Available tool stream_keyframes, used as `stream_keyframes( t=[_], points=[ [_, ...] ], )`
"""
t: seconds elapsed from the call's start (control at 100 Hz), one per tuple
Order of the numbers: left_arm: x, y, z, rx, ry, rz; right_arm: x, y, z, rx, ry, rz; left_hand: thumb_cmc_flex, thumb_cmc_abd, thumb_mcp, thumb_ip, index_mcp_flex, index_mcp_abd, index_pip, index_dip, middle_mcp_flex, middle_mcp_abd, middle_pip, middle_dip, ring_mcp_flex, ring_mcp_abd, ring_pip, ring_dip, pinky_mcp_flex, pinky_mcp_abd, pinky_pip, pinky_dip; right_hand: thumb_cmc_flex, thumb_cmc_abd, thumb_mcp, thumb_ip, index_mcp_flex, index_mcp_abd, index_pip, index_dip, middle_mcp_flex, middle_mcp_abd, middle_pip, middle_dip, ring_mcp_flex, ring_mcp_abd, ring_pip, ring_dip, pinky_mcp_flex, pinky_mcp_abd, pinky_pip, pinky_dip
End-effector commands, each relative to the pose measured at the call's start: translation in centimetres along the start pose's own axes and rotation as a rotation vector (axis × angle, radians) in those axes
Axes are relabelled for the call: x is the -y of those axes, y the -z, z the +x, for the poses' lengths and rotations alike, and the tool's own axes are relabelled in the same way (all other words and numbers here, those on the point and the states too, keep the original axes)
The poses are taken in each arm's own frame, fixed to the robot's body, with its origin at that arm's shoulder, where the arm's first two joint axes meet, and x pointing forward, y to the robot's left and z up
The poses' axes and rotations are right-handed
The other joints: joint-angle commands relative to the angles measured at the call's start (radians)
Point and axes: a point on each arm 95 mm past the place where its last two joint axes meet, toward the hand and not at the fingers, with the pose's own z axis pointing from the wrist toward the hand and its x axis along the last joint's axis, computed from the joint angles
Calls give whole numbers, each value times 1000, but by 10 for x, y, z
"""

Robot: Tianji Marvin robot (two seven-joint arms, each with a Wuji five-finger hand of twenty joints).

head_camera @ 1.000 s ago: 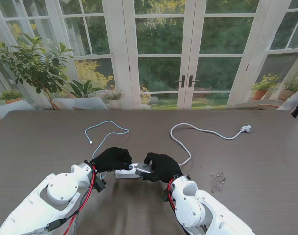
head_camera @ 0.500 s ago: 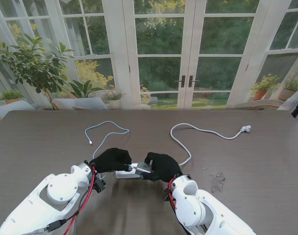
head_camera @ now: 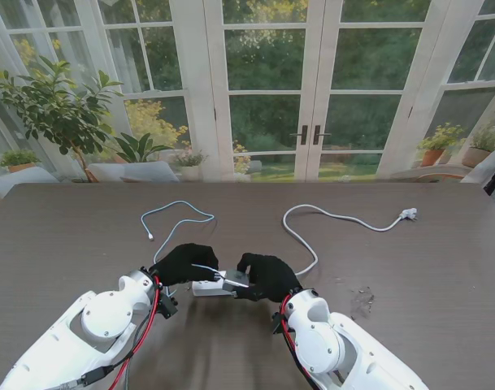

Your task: Set up the charging station

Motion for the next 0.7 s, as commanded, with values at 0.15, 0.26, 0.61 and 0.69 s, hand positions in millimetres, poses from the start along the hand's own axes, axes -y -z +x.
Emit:
stream_keyframes(
  t=[0.15,0.26,0.61,0.69],
  points=[
    [-10,1,1,-9,6,-12,3,0,5,-16,-28,17,36,22,45,27,71,-26,94,11,38,39,-23,17,27,-109,32,9,41,-147,279,7,129,117,169,66,48,-154,376,64,55,-76,59,9,31,-2,28,-744,9,0,53,15],
    [-12,2,1,-11,4,2,3,-1,4,-16,-39,19,33,22,49,27,74,-30,95,12,41,36,-23,18,27,-111,32,9,42,-147,279,8,129,116,170,66,49,-155,376,63,55,-75,59,9,30,-5,27,-744,9,0,53,15],
    [-14,3,0,-8,-4,35,3,0,2,-32,-75,35,31,17,58,24,77,-28,95,12,46,34,-24,22,27,-111,32,8,42,-148,279,9,130,110,176,65,50,-156,378,61,55,-72,59,9,31,0,26,-743,9,0,53,15],
    [-15,2,0,-10,-5,42,3,0,2,-32,-83,38,31,15,60,24,78,-29,95,12,47,34,-24,22,27,-111,32,8,42,-148,279,9,132,110,176,65,51,-156,378,61,55,-73,59,9,31,-1,27,-743,9,0,53,15]
  ],
)
